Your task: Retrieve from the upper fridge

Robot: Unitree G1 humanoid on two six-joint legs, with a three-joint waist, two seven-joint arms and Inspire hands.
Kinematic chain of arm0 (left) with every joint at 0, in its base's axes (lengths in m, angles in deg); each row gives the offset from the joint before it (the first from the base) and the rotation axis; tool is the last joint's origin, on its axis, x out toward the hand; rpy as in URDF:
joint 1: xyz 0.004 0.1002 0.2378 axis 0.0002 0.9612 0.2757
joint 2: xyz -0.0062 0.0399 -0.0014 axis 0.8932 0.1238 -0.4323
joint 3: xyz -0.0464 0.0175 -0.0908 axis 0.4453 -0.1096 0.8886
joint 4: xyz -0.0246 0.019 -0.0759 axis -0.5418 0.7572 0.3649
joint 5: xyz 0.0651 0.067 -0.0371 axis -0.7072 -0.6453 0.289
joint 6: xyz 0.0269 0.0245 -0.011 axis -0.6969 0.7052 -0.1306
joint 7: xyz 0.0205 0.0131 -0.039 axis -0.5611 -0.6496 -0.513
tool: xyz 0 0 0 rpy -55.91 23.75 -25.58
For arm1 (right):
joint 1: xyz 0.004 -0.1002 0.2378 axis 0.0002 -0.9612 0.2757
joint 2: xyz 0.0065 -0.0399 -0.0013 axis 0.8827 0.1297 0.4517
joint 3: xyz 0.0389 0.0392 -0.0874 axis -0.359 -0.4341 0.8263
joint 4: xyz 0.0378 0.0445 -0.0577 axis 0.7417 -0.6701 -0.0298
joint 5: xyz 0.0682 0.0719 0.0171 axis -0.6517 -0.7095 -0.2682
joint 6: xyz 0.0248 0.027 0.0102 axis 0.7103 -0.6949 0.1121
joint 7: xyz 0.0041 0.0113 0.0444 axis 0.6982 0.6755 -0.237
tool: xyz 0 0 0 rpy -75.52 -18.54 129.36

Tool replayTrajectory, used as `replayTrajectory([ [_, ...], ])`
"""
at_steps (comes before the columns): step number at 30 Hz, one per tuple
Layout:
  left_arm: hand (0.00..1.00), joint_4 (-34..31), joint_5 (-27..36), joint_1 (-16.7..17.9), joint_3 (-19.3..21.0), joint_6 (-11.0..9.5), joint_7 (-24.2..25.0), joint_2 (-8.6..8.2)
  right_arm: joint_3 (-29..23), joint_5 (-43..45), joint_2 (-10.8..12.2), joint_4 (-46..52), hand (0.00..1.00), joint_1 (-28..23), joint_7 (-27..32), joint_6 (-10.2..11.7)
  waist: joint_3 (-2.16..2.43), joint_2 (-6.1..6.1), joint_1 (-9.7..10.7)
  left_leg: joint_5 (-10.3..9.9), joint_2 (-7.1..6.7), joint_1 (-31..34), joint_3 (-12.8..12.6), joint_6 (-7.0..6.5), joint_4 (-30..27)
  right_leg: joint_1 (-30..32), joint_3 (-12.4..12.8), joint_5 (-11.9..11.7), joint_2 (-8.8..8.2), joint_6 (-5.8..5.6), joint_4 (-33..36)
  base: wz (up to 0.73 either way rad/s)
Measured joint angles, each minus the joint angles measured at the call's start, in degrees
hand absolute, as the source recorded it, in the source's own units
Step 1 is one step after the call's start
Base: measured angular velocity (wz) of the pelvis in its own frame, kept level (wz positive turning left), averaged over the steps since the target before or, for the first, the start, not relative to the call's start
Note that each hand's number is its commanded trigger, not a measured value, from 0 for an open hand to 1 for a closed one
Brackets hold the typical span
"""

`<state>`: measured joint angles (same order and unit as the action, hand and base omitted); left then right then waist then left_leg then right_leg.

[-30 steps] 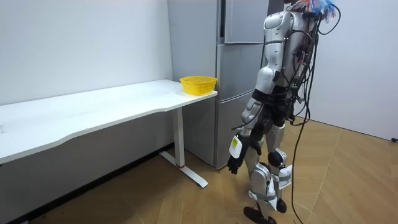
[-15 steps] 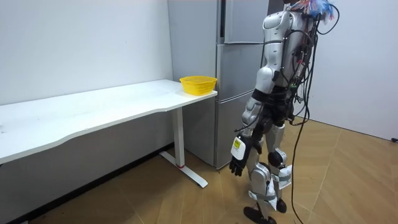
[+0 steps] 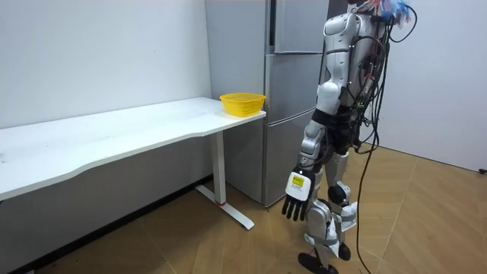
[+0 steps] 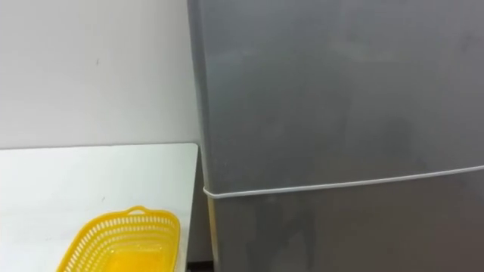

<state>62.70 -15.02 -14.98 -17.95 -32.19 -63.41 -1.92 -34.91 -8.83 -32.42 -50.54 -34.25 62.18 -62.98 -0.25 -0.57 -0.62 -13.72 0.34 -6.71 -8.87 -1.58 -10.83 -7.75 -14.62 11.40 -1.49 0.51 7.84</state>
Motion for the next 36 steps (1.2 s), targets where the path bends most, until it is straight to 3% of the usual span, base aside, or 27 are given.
replayTrajectory([
  [4,0.00,-5.96,17.31,-1.12,5.25,-2.65,-2.80,-0.14,-2.13,2.32,-0.02,0.09,0.00,-0.57,-0.28,-0.01,-0.01,0.13,-1.10,0.00,-0.01,-0.51,0.16,0.00,0.30,-0.27,0.06,-0.01,0.00,-0.01,0.07,0.00],
  [8,0.00,-13.19,26.68,-2.02,6.94,-5.25,-6.56,-0.07,-2.55,4.54,-0.09,0.52,0.00,-0.66,-0.32,-0.05,0.10,0.50,-1.49,0.00,0.03,-0.68,-0.23,0.00,1.08,0.14,0.14,-0.01,0.09,-0.02,0.22,-0.02],
  [10,0.00,-19.93,30.32,-2.25,7.19,-6.72,-9.64,-0.07,-2.67,5.77,-0.21,2.12,0.00,-0.77,-0.31,-0.05,0.09,0.63,-1.58,0.00,0.12,-0.40,-0.23,-0.01,1.38,1.22,0.33,-0.01,0.10,-0.01,0.91,-0.06],
  [13,0.00,-25.80,30.14,-2.75,7.28,-8.77,-12.43,0.14,-3.40,8.14,-0.27,2.74,0.00,-0.75,0.06,0.10,0.22,0.91,-1.84,0.01,0.10,0.09,-0.20,-0.02,1.39,1.71,0.37,-0.04,0.06,-0.02,1.12,-0.03],
  [15,0.00,-34.98,30.10,-2.64,8.30,-9.39,-16.19,-0.14,-3.93,9.45,-0.31,3.22,0.00,-1.89,0.40,0.83,0.21,1.06,-2.68,0.02,0.16,0.12,-0.26,-0.04,1.17,2.15,0.62,-0.04,0.02,-0.01,1.92,-0.09],
  [19,0.00,-46.93,28.79,-2.68,10.49,-13.33,-22.93,0.02,-4.37,11.97,-0.63,3.43,0.00,-3.27,1.22,1.31,0.39,1.64,-3.17,0.03,0.01,-0.16,-0.17,-0.04,1.15,1.75,0.72,-0.04,-0.08,-0.01,1.85,-0.03],
  [23,0.00,-56.70,24.30,-2.16,11.84,-13.82,-29.63,-0.03,-4.39,12.35,-0.42,3.98,0.00,-5.32,2.81,1.08,0.29,2.23,-4.45,0.02,-0.05,-0.81,-0.25,-0.04,1.29,1.73,0.27,-0.05,-0.16,-0.02,1.83,-0.07],
  [25,0.00,-62.57,20.72,-1.94,12.45,-15.01,-32.51,-0.02,-4.39,13.05,-0.39,3.78,0.00,-6.30,3.29,0.81,0.34,2.26,-4.70,0.03,-0.07,-0.84,-0.25,-0.04,1.31,1.82,0.43,-0.04,-0.23,-0.03,1.97,0.00],
  [29,0.00,-67.70,14.69,-2.02,14.43,-15.55,-35.23,0.24,-4.22,15.40,-0.14,3.84,0.00,-6.54,2.89,-0.19,0.44,2.35,-4.58,0.03,-0.06,-0.61,-0.07,-0.05,1.24,2.13,0.48,0.00,-0.19,-0.03,2.08,-0.03],
  [30,0.00,-68.80,10.64,-2.10,14.53,-15.55,-35.47,0.63,-4.25,16.73,-0.16,3.81,0.00,-6.76,2.15,-0.25,0.21,2.72,-4.38,0.02,-0.04,-0.50,0.14,-0.05,1.19,2.08,0.48,-0.01,-0.13,-0.02,2.00,0.08],
  [31,0.00,-70.48,7.94,-2.22,14.64,-15.49,-35.47,1.22,-4.22,17.73,-0.13,3.74,0.00,-6.99,1.53,-0.30,0.39,2.37,-4.24,0.02,-0.05,-0.51,0.55,-0.06,1.17,1.97,0.47,0.00,-0.04,-0.01,1.98,0.10],
  [36,0.00,-79.46,6.41,-2.70,15.67,-15.55,-33.69,3.21,-4.38,18.95,-0.18,2.83,0.00,-7.87,-0.14,-1.41,0.40,2.72,-4.00,0.01,-0.08,-0.48,1.16,-0.08,1.14,1.65,0.27,0.01,0.00,0.02,2.04,0.05],
])
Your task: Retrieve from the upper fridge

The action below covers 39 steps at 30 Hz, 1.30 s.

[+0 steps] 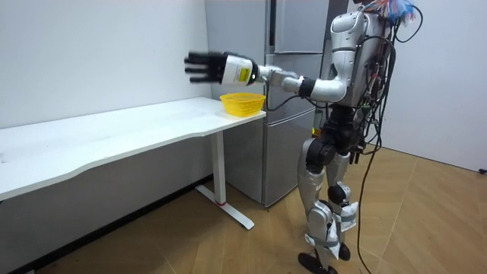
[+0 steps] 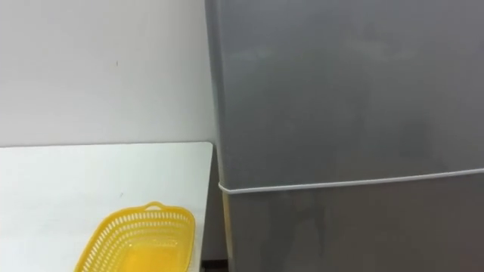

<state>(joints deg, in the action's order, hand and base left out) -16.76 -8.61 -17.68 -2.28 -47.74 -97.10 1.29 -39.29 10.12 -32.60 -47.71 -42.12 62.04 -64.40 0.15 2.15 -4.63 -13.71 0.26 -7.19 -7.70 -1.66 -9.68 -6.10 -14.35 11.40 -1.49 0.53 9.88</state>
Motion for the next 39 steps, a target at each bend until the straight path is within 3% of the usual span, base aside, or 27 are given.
replayTrajectory([
  [4,0.00,-6.26,-0.14,-0.88,-0.23,0.02,4.45,1.58,-0.02,0.44,-0.23,-1.08,0.00,0.17,-2.60,-0.19,-0.16,0.56,0.06,0.00,0.00,0.33,0.03,0.00,-0.05,0.18,-0.05,-0.01,0.01,0.01,-0.07,0.00],
  [8,0.00,-10.48,0.08,-2.11,-1.47,0.39,8.62,1.77,0.09,1.20,-0.19,-2.62,0.00,1.90,-4.20,-1.21,-0.26,0.81,1.14,0.01,-0.01,0.83,0.15,-0.01,-0.12,0.16,-0.28,-0.01,-0.01,0.00,-0.13,0.01],
  [14,0.00,-15.10,0.12,-5.41,-6.72,1.12,20.35,2.31,0.03,2.52,-0.30,-2.67,0.00,3.51,-5.35,-1.23,-0.56,0.71,1.59,0.01,-0.05,2.19,0.00,-0.01,-1.59,0.88,-0.19,-0.01,-0.24,0.00,-0.14,0.00],
  [19,0.00,-15.00,1.95,-6.59,-11.20,3.87,33.72,5.66,0.03,5.53,-0.73,-2.75,0.00,5.13,-7.24,-1.20,-0.68,0.75,3.53,0.02,-0.02,3.01,0.01,0.00,-1.69,1.45,-0.04,-0.01,-0.24,0.01,-0.10,0.01],
  [23,0.00,-15.37,4.96,-8.67,-12.84,6.04,41.81,6.98,-0.12,5.39,-1.02,-2.69,0.00,5.43,-7.33,-1.24,-0.46,1.09,4.44,0.01,-0.06,3.86,-0.29,0.01,-2.16,2.38,0.10,-0.02,-0.38,-0.02,0.00,0.01],
  [27,0.00,-15.60,9.96,-11.74,-13.91,8.19,49.81,9.74,-0.13,5.86,-1.79,-2.96,0.00,5.93,-8.86,-2.13,0.01,2.36,4.86,0.01,-0.05,4.15,-0.27,0.01,-2.05,2.91,0.18,-0.04,-0.38,-0.02,0.17,-0.03],
  [28,0.00,-15.67,11.04,-12.18,-14.18,8.49,52.10,10.50,-0.10,5.97,-2.18,-3.02,0.00,6.04,-9.24,-2.41,-0.05,2.86,5.01,0.01,-0.04,3.78,-0.31,0.01,-1.97,2.57,0.18,-0.04,-0.39,-0.02,0.16,-0.03],
  [32,0.00,-15.88,14.07,-13.48,-15.09,9.24,58.00,12.11,-0.04,5.95,-3.32,-2.92,0.00,6.06,-9.20,-2.57,-0.13,3.45,5.60,0.02,-0.01,3.45,-0.48,0.01,-1.91,2.22,0.17,-0.04,-0.36,-0.02,-0.04,-0.01],
  [37,0.00,-15.88,19.77,-14.30,-15.55,10.81,64.32,16.09,-0.05,5.87,-5.28,-2.24,0.00,6.02,-8.95,-3.48,-0.24,4.39,5.56,0.02,0.06,3.30,-1.03,0.02,-1.70,2.29,0.38,-0.04,-0.30,-0.02,-0.05,-0.01],
  [39,0.00,-15.89,21.71,-14.32,-15.54,10.95,65.57,16.68,-0.12,6.01,-5.46,-2.20,0.00,5.94,-8.44,-3.80,-0.26,4.36,5.61,0.02,0.09,3.30,-1.40,0.02,-1.70,2.33,0.46,-0.04,-0.30,-0.02,-0.05,-0.02],
])
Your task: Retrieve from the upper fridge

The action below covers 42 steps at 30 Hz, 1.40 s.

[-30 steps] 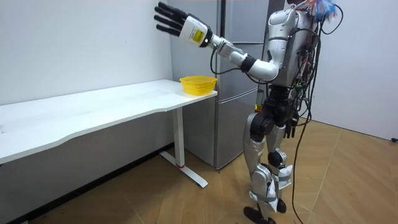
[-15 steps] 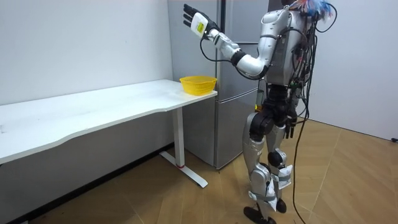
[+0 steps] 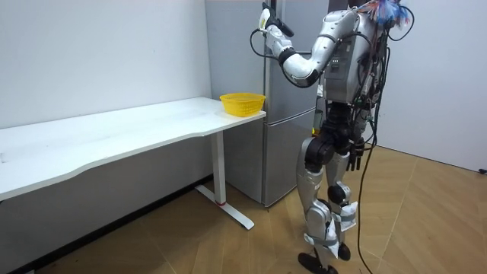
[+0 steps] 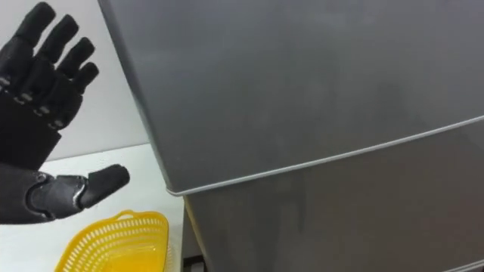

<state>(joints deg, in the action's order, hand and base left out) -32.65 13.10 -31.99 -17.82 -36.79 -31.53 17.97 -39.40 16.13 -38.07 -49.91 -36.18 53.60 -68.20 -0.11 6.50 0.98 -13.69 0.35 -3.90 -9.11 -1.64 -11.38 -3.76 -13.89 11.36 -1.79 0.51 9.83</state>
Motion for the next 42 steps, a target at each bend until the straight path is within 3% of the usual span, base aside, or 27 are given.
replayTrajectory([
  [7,0.00,-0.04,1.07,0.00,0.01,2.11,4.46,0.73,-0.03,0.36,0.08,2.86,0.00,-1.62,0.33,-1.32,0.30,0.38,-0.23,0.00,-0.08,0.07,-0.18,0.00,-0.01,0.44,0.76,-0.01,-0.04,0.00,0.12,-0.04],
  [16,0.00,0.08,1.03,-0.28,-1.02,4.56,9.72,0.69,-0.02,0.66,0.20,4.83,0.00,-2.75,-0.03,-3.26,0.00,0.15,0.61,0.00,-0.06,-0.88,-0.26,0.00,0.21,-0.35,1.01,-0.01,0.00,-0.01,0.08,-0.02],
  [21,0.00,0.48,0.97,-0.28,-1.09,5.07,11.83,0.69,-0.01,0.77,0.21,5.30,0.00,-2.50,-0.14,-3.74,-0.27,-0.10,0.60,0.00,-0.07,-0.82,-0.27,0.00,0.19,-0.36,0.94,-0.01,-0.02,-0.01,0.14,0.00],
  [27,0.00,1.74,0.70,-0.27,-1.74,5.92,13.20,0.69,0.06,0.76,0.17,5.33,0.00,-2.51,-1.04,-4.33,-0.51,0.49,0.46,0.00,-0.08,-0.78,-0.33,0.00,0.06,-0.13,0.91,0.00,-0.11,-0.01,0.75,0.00],
  [42,0.00,3.78,1.39,-0.27,-4.98,6.11,13.88,0.69,2.31,0.58,-0.35,6.18,0.00,-2.44,-2.19,-4.32,-0.10,1.00,0.53,0.00,-0.02,-0.40,-1.37,0.00,-0.30,-0.17,0.08,0.02,-0.35,-0.02,0.83,0.02],
])
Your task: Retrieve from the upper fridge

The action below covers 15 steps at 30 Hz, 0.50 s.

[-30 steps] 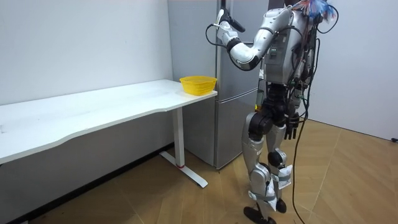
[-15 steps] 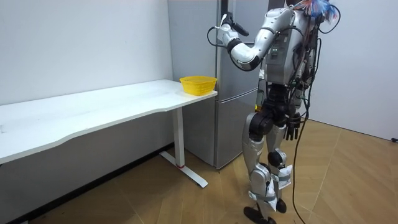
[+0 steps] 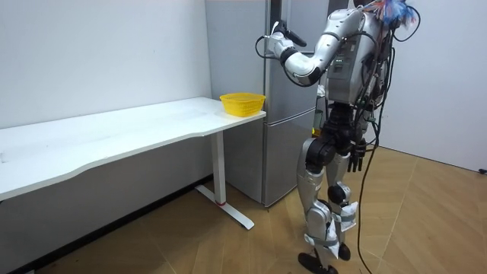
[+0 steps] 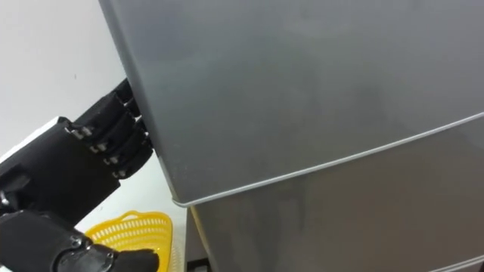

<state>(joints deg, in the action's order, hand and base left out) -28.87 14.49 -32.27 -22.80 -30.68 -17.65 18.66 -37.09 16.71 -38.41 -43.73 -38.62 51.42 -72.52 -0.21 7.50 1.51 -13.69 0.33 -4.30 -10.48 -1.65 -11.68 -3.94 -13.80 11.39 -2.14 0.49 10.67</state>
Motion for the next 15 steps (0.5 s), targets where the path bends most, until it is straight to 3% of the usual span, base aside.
replayTrajectory([
  [13,0.00,0.01,2.24,0.00,-0.68,-0.14,1.40,0.01,1.13,0.11,-1.56,0.18,0.00,0.05,-1.87,-0.04,0.08,-0.30,-0.16,0.00,0.03,0.40,-1.38,0.00,-0.09,0.12,-0.51,0.03,-0.23,-0.09,-0.02,0.01],
  [14,0.10,0.01,2.30,0.00,-0.76,-0.19,1.40,0.01,1.20,0.11,-1.56,0.18,0.00,0.05,-2.04,-0.04,0.08,-0.31,-0.16,0.00,0.03,0.41,-1.40,0.00,-0.09,0.12,-0.52,0.03,-0.23,-0.09,-0.03,0.00],
  [15,1.00,0.01,2.36,-0.02,-1.01,-0.33,1.40,0.01,1.72,0.12,-1.60,0.16,0.00,0.12,-2.32,-0.04,0.10,-0.39,-0.13,0.00,0.03,0.45,-1.41,0.00,-0.10,0.13,-0.55,0.03,-0.23,-0.10,-0.02,0.00],
])
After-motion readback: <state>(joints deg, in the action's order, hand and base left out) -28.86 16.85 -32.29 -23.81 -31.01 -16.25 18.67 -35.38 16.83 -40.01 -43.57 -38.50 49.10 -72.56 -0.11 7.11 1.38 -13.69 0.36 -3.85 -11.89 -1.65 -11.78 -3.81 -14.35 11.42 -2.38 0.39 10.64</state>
